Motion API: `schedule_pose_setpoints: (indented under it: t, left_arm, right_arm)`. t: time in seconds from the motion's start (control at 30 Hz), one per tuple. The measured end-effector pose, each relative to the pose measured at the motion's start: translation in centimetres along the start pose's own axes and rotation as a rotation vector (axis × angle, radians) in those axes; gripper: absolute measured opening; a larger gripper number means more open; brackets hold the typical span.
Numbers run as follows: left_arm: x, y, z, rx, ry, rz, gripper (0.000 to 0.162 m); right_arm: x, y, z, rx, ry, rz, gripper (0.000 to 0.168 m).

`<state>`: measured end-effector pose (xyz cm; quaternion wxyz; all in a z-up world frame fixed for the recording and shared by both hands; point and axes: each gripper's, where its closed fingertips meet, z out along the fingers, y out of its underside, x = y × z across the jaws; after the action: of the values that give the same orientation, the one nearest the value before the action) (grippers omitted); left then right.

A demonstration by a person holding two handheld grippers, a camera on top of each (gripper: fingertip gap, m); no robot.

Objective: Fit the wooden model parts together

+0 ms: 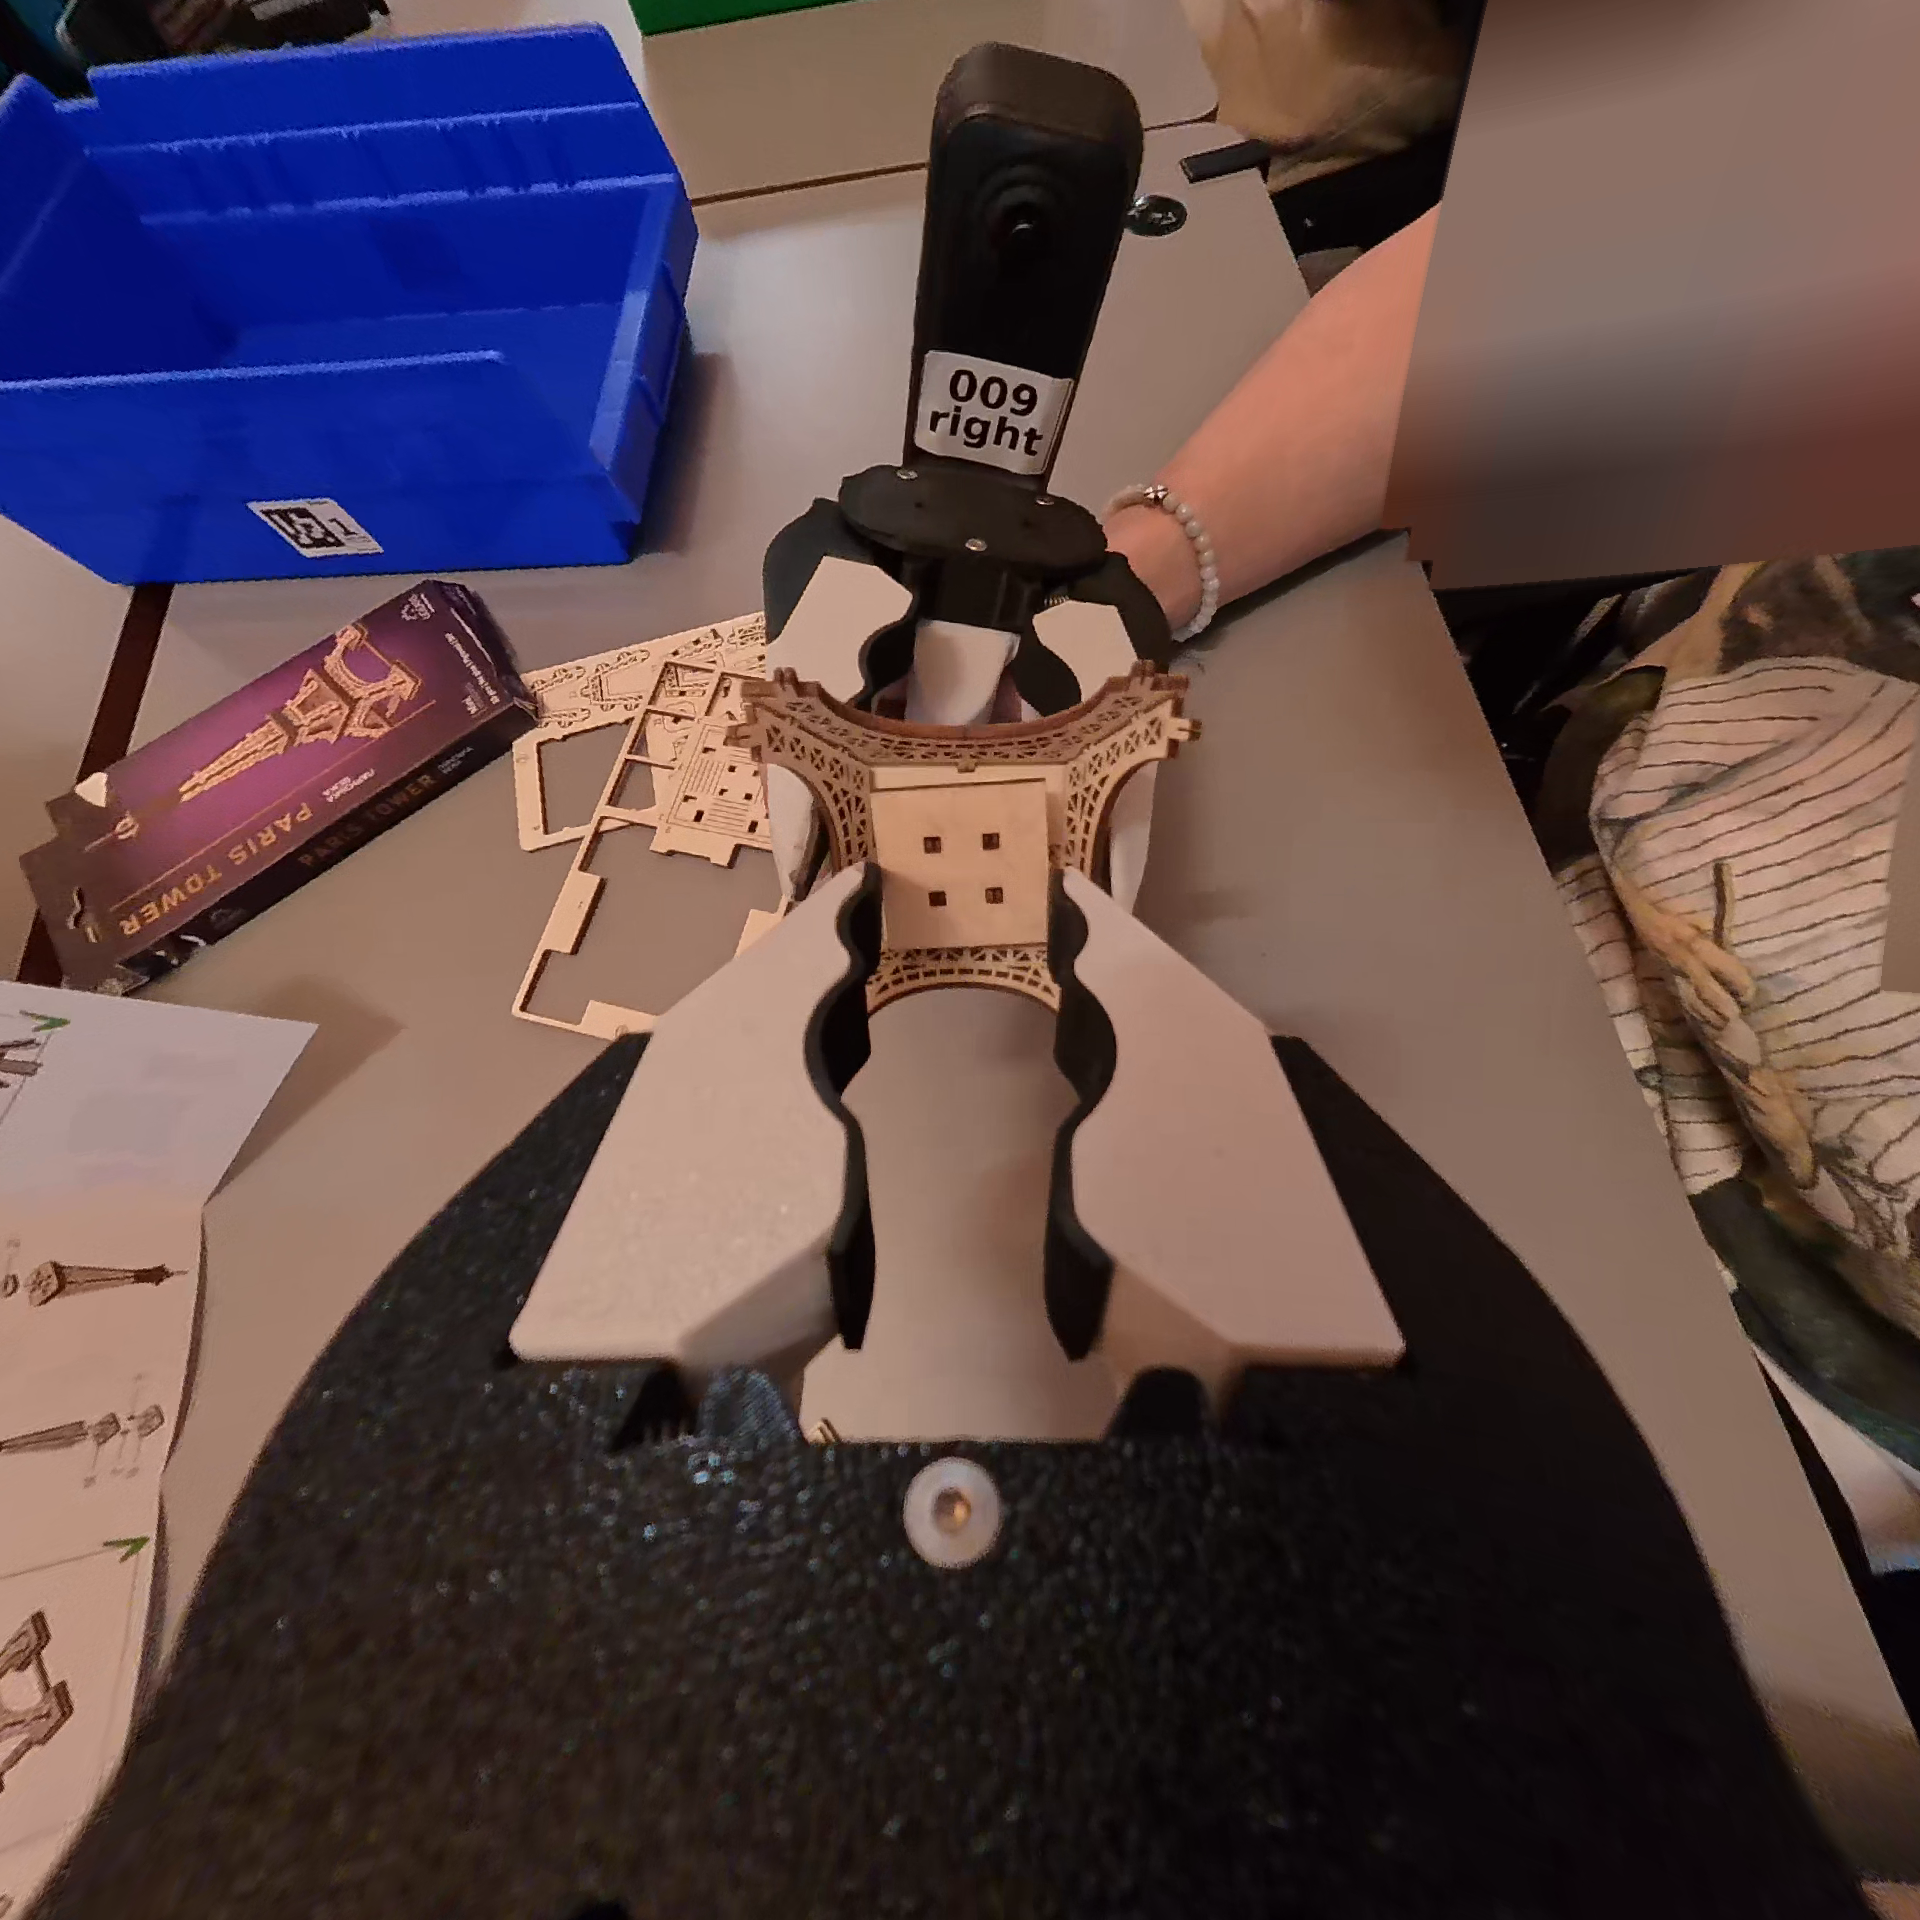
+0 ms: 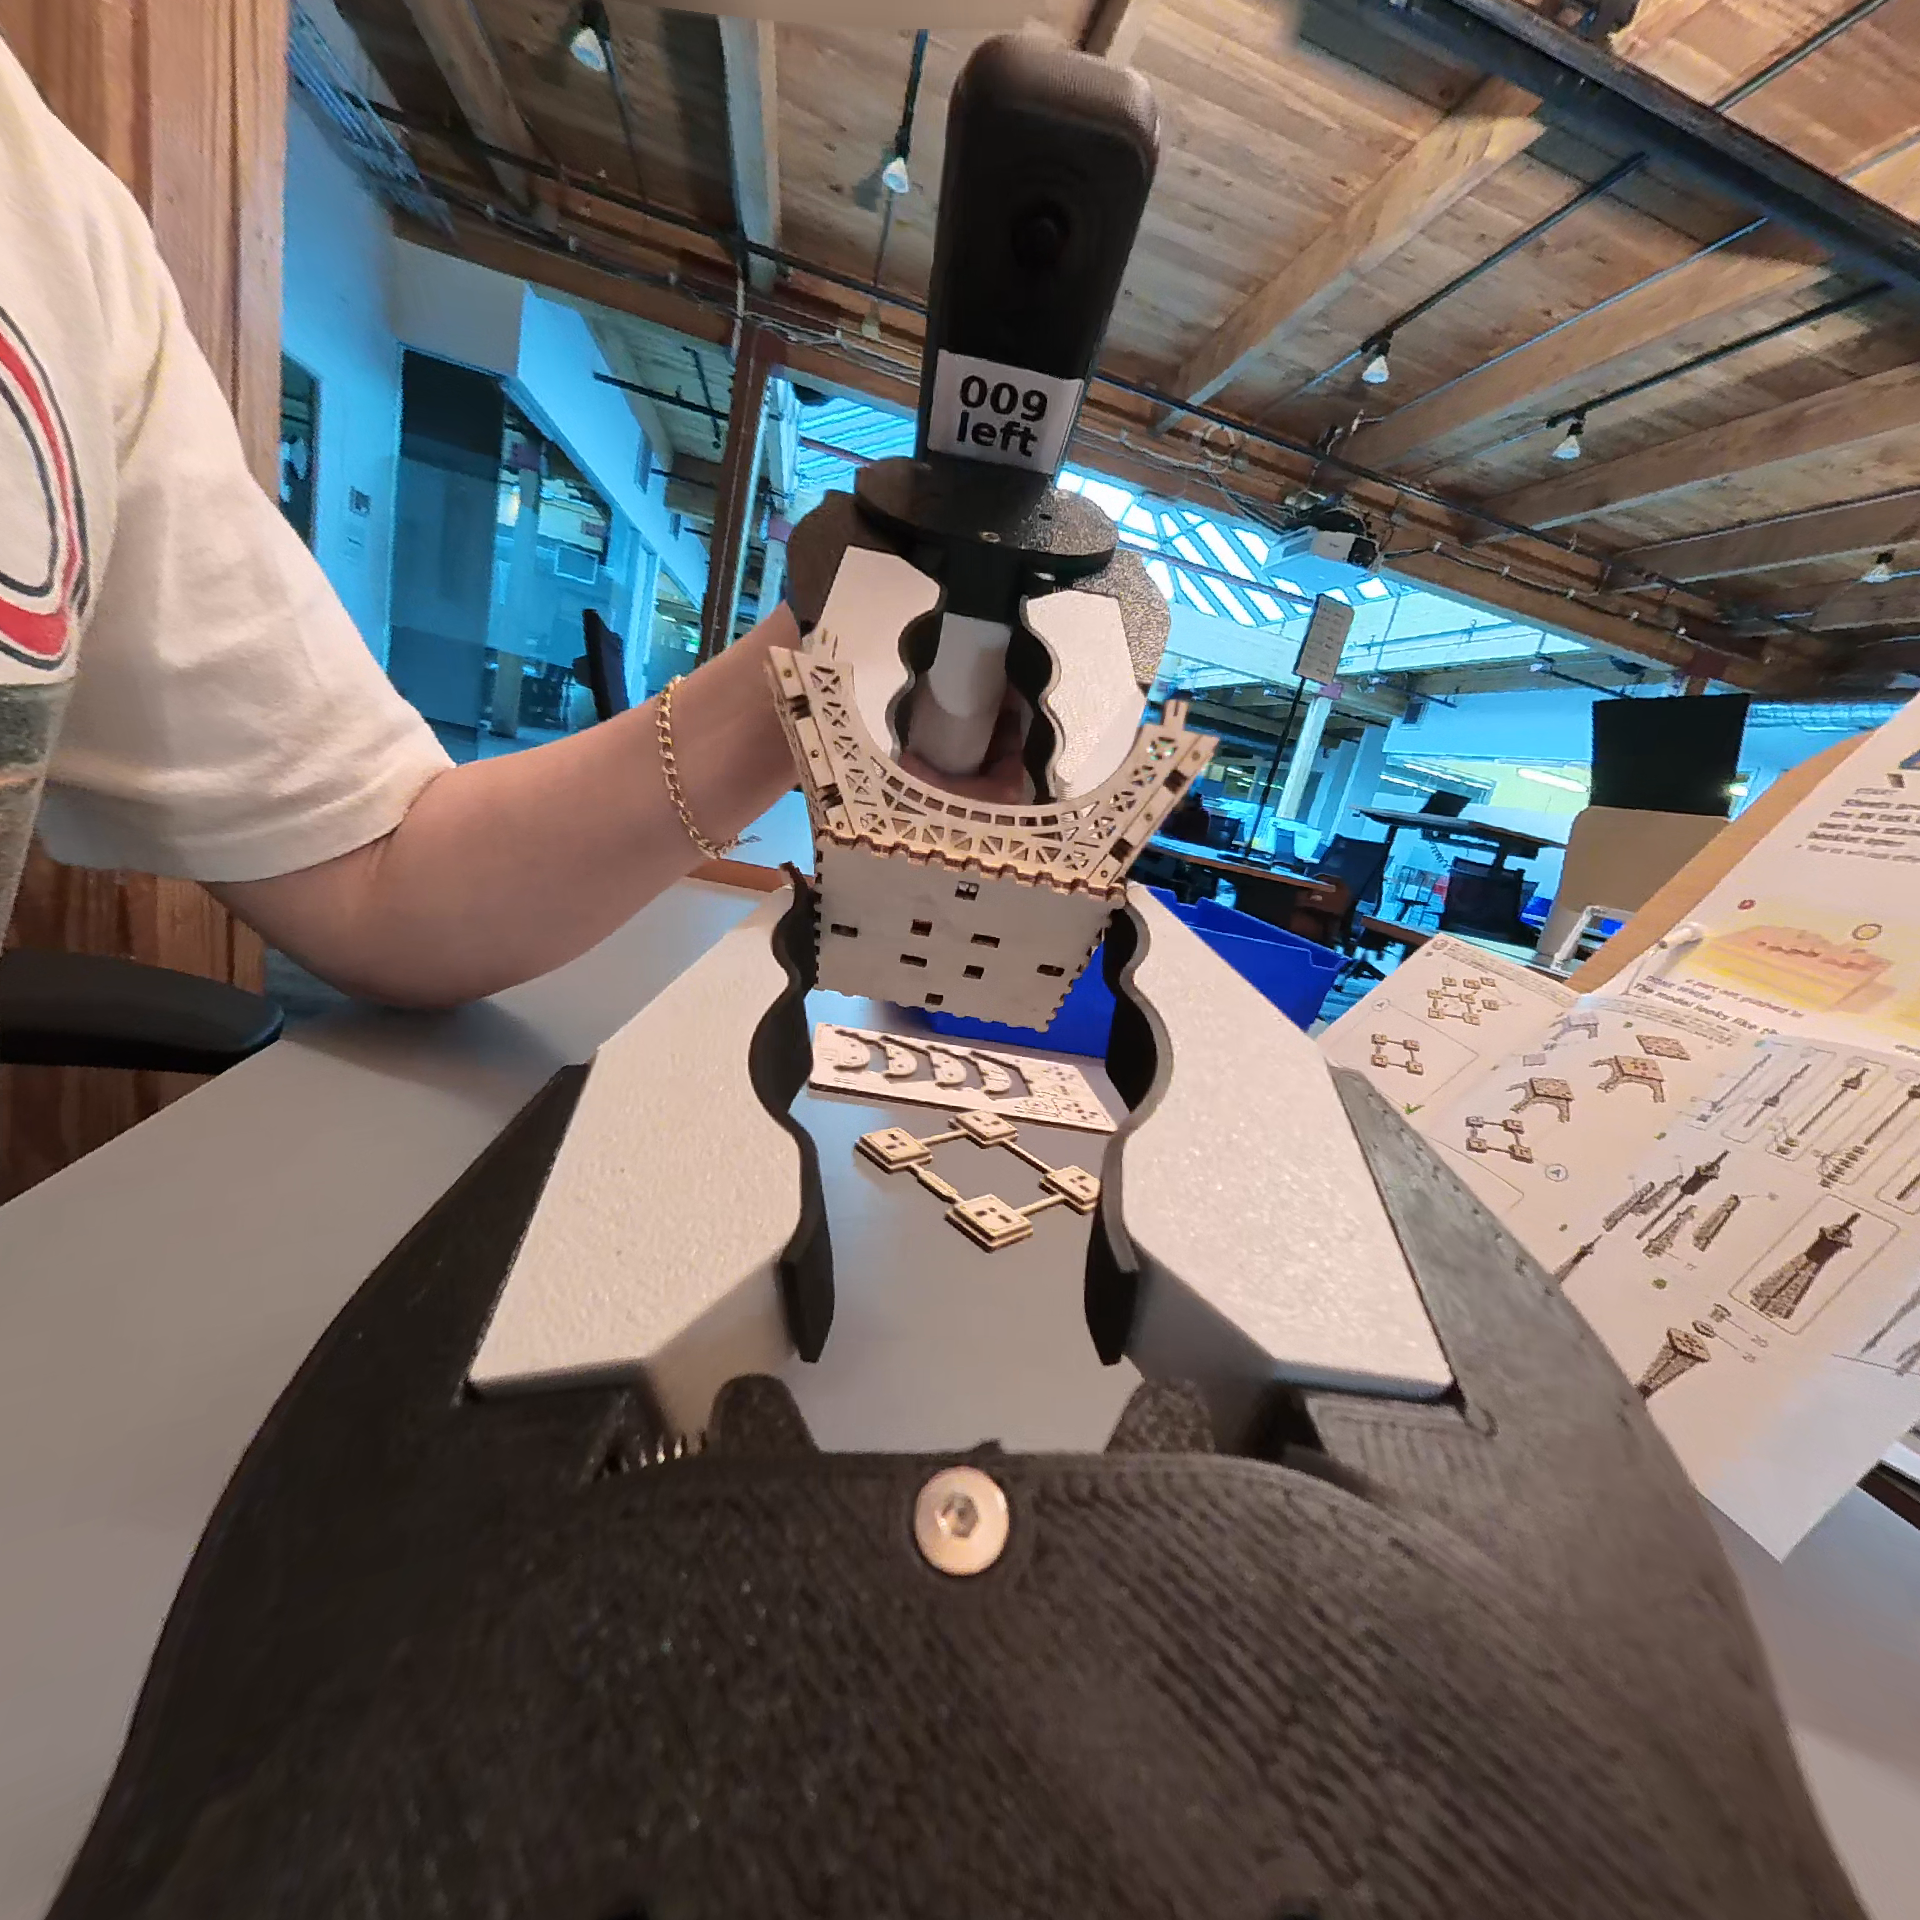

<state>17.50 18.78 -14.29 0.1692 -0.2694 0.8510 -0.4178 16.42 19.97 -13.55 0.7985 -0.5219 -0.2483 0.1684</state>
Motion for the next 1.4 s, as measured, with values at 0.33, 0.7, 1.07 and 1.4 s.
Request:
schedule_pose_setpoints:
  t: [0.33, 0.7, 1.07, 1.4]
  left_arm:
    - [0.0, 0.5, 0.1, -0.048, -0.021, 0.016, 0.029]
    - [0.3, 1.7, 0.3, -0.157, -0.031, 0.049, 0.029]
    - [-0.1, 1.8, 0.5, -0.175, -0.047, 0.047, 0.029]
    - [0.6, 2.7, 0.4, -0.249, -0.015, 0.073, 0.029]
  right_arm:
    - [-0.1, 0.4, 0.1, -0.028, -0.001, -0.003, 0.054]
    - [-0.7, 1.5, 0.4, -0.090, -0.021, 0.004, 0.054]
    - [-0.3, 1.8, 0.3, -0.103, -0.008, 0.044, 0.053]
    - [-1.2, 2.5, 0.6, -0.163, -0.054, 0.032, 0.053]
